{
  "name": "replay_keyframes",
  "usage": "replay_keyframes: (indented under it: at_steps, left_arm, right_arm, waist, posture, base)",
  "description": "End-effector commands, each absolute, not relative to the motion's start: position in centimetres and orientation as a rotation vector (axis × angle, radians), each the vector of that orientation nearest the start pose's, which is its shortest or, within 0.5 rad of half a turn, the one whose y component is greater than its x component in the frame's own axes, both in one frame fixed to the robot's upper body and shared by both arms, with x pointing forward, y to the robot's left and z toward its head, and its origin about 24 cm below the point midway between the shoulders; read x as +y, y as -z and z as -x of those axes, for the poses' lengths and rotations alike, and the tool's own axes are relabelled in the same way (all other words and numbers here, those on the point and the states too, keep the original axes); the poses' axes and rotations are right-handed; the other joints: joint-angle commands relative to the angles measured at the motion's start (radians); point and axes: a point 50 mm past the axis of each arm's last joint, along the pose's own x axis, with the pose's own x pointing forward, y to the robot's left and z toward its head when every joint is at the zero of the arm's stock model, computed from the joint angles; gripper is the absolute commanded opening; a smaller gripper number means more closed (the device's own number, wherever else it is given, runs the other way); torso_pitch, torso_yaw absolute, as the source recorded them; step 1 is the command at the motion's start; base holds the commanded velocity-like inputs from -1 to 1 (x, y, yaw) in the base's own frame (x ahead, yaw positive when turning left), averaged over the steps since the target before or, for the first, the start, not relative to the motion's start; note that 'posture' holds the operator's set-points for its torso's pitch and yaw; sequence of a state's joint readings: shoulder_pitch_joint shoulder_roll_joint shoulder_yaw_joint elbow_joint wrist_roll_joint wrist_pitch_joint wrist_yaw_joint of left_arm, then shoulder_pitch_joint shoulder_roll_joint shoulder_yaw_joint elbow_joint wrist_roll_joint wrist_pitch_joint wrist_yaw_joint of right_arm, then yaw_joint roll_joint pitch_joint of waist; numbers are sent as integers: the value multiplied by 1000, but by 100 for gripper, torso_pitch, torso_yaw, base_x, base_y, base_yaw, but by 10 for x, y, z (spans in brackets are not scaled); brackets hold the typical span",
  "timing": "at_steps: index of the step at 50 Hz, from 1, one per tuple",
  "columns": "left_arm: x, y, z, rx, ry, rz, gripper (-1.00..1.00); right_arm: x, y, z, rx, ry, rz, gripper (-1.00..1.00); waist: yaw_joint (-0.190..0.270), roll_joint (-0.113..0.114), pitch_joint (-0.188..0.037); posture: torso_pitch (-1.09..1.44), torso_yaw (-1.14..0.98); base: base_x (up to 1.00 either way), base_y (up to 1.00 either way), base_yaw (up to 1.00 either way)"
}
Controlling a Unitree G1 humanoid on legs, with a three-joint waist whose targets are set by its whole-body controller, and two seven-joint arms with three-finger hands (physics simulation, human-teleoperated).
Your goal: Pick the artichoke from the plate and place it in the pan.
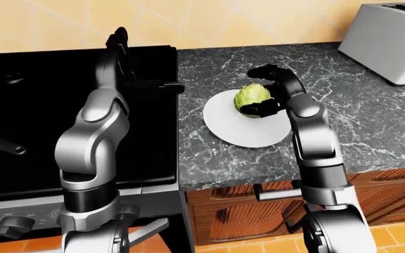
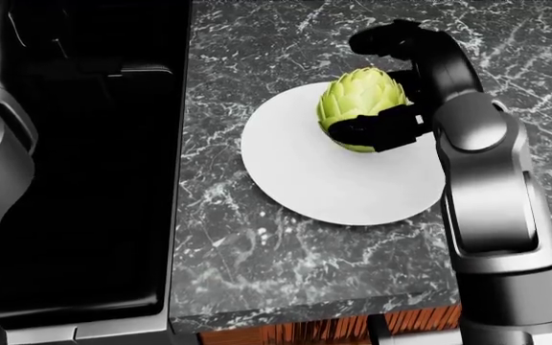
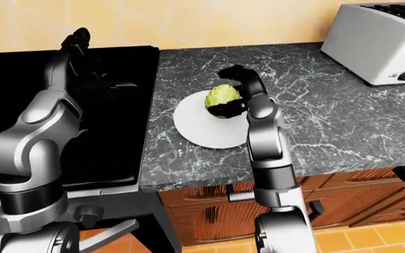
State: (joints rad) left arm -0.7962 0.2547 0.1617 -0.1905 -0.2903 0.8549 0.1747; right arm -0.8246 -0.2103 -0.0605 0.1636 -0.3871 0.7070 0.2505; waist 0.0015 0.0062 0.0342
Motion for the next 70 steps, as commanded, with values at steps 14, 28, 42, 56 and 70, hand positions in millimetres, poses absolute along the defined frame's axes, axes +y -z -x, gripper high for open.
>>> replay_keyframes:
  at_steps: [14, 28, 42, 56, 70]
  left_arm:
    - [164, -270, -329, -228, -24, 34, 100]
    - [162, -269, -328, -227, -21, 32, 100]
    - [163, -270, -328, -226, -23, 34, 100]
    - [166, -274, -327, -236, -33, 35, 100]
    - [167, -274, -326, -235, -37, 35, 100]
  right_arm:
    - [-156, -225, -370, -6, -2, 519, -17]
    - [-154, -243, -369, -33, 6, 525, -100]
    - [-147, -269, -363, -63, -2, 547, -100]
    - [-143, -288, -349, -86, -12, 547, -100]
    - [-143, -303, -334, -119, -13, 501, -100]
  waist:
    - [0, 2, -28]
    - [-1, 2, -25]
    - [-1, 4, -20]
    - [0, 7, -19]
    - [0, 10, -17]
  posture:
    - [0, 0]
    - [0, 0]
    - [0, 0]
    - [0, 0]
    - [0, 0]
  base:
    - [0, 0, 0]
    - [0, 0, 0]
    - [0, 0, 0]
    - [0, 0, 0]
    - [0, 0, 0]
